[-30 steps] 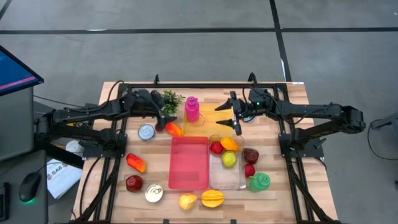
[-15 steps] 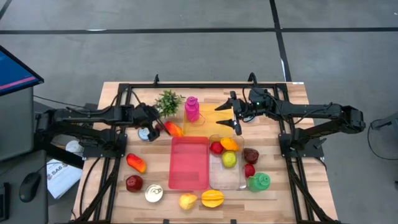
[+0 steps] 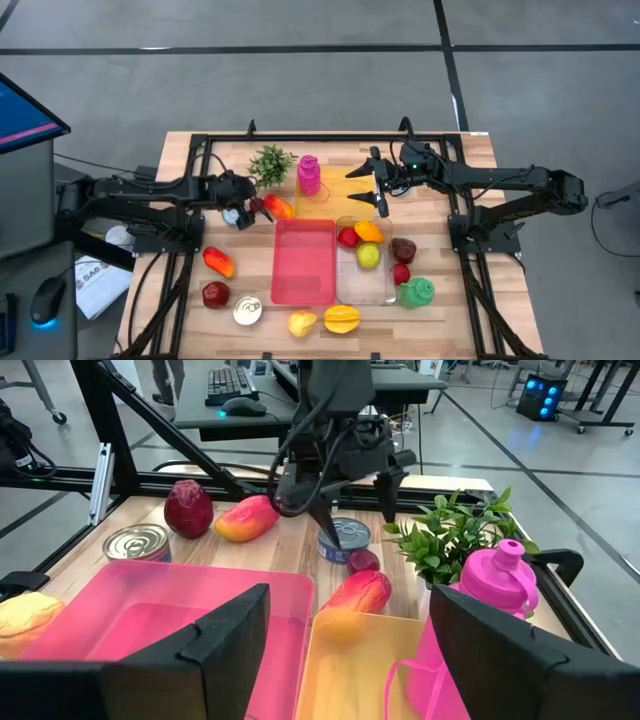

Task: Pick & Place Food Item
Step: Put the top pomegranate into the transparent bin

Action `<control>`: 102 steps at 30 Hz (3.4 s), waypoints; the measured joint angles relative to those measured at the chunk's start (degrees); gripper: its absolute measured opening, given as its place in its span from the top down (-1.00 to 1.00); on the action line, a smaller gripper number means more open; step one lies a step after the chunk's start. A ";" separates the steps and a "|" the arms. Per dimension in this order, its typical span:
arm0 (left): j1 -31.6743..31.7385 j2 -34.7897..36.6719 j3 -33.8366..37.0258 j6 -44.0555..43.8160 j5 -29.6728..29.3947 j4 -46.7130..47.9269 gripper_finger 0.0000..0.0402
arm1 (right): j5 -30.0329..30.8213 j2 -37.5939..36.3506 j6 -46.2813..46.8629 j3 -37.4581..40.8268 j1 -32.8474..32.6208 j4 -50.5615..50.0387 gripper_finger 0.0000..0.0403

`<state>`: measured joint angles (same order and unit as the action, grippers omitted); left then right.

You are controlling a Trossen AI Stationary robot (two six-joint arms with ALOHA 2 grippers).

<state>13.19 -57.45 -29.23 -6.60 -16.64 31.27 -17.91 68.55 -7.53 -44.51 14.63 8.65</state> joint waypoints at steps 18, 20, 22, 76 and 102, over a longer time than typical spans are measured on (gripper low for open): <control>8.26 -0.47 8.88 3.38 8.49 -15.26 -0.91 | 0.00 0.00 0.00 0.00 0.00 0.01 -0.34; 8.26 -0.46 9.85 3.38 8.53 -17.39 -0.91 | 0.02 0.00 0.00 0.00 0.00 0.01 -0.34; 8.26 -0.46 11.04 3.33 8.57 -19.51 -0.91 | 0.00 0.00 0.00 0.00 0.00 0.01 -0.34; 7.10 -0.31 11.63 2.61 12.77 -21.28 0.19 | 0.02 0.00 0.00 0.00 0.00 0.01 -0.34; 2.64 4.01 2.20 -0.19 20.10 -25.73 0.21 | 0.04 0.00 -0.61 0.00 0.00 0.81 -0.34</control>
<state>15.83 -53.44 -27.02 -6.79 3.47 5.54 -17.87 68.55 -8.14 -44.51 14.63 9.46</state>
